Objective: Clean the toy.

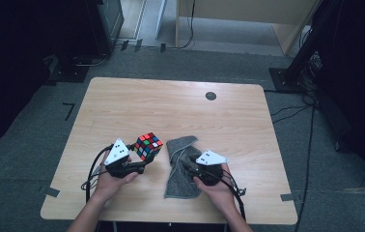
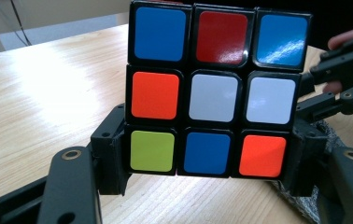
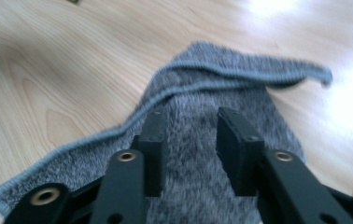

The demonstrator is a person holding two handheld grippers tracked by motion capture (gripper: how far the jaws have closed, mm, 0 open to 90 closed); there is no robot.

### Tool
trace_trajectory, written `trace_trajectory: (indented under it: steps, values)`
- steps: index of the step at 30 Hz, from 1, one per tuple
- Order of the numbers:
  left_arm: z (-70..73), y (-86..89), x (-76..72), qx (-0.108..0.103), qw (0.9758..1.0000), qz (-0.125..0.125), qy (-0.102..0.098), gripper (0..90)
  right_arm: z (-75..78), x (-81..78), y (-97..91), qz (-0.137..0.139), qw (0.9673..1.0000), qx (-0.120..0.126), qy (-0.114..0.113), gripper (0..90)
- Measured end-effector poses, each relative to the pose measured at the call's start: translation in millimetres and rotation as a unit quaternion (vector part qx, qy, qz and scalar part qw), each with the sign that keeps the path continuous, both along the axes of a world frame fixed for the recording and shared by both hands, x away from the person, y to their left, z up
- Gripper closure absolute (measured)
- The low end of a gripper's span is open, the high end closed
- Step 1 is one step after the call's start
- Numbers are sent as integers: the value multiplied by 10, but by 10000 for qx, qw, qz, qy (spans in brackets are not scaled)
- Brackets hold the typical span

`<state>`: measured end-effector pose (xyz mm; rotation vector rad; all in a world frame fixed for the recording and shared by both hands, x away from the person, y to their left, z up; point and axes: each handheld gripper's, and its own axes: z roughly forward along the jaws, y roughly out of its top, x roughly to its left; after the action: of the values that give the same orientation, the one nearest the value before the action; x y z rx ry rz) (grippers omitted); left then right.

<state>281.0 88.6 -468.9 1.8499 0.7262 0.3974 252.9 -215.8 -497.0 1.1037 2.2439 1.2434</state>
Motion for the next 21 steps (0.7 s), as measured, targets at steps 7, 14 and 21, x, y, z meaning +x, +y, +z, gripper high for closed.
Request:
trace_trajectory:
  steps: [7,14,21]
  values:
    - [8,12,8,-37,10000,6,23,334,-145,-78,66,-170,9990,-2,419,675]
    - [41,59,11,-108,9999,66,-4,333,-101,-91,278,327,9976,474,380,518]
    - [62,174,42,-278,9995,119,59,333,274,17,204,640,9930,327,-936,310]
